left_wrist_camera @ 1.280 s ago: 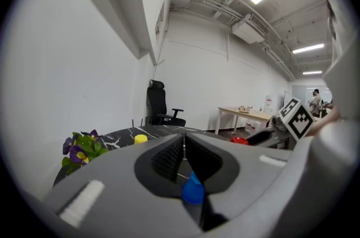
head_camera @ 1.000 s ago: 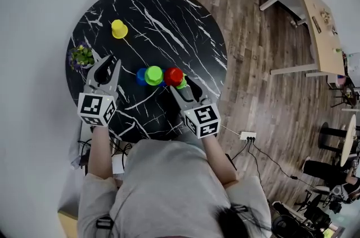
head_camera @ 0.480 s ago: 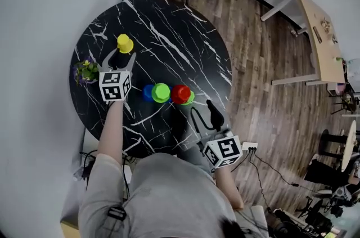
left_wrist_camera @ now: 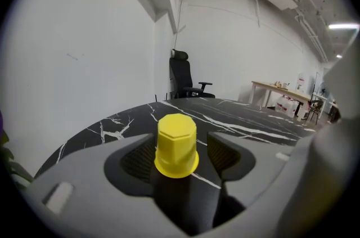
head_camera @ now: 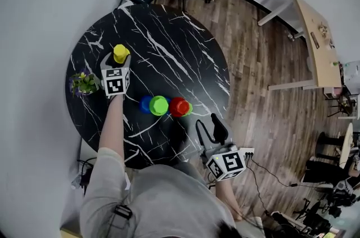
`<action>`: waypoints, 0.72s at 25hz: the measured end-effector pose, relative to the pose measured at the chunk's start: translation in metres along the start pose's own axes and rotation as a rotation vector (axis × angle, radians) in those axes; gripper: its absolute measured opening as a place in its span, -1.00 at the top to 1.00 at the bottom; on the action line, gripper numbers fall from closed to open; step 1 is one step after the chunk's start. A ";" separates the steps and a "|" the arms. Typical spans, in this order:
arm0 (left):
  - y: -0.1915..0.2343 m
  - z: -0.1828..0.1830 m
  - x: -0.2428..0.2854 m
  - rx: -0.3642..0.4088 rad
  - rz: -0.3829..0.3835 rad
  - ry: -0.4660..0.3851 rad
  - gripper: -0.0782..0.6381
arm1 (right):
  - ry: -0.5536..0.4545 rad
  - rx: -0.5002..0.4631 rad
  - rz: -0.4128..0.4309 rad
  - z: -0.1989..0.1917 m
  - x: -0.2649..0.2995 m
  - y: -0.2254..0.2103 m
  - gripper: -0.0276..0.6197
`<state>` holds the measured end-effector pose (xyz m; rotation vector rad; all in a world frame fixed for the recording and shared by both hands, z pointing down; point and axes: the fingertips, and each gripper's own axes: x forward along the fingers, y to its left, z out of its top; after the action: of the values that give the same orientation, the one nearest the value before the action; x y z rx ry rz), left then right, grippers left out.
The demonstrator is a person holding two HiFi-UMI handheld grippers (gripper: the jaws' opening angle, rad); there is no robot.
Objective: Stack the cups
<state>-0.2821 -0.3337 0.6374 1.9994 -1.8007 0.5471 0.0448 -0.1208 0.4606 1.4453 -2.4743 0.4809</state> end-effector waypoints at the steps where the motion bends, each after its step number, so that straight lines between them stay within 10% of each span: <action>1: 0.002 -0.002 0.004 -0.004 0.005 0.009 -0.09 | 0.001 0.003 -0.003 0.000 0.000 -0.001 0.27; 18: -0.046 0.040 -0.113 0.065 -0.138 -0.101 0.07 | -0.050 -0.087 0.123 0.008 -0.011 0.027 0.32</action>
<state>-0.2461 -0.2558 0.5421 2.2119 -1.7052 0.4765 0.0265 -0.1031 0.4452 1.2935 -2.5996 0.3588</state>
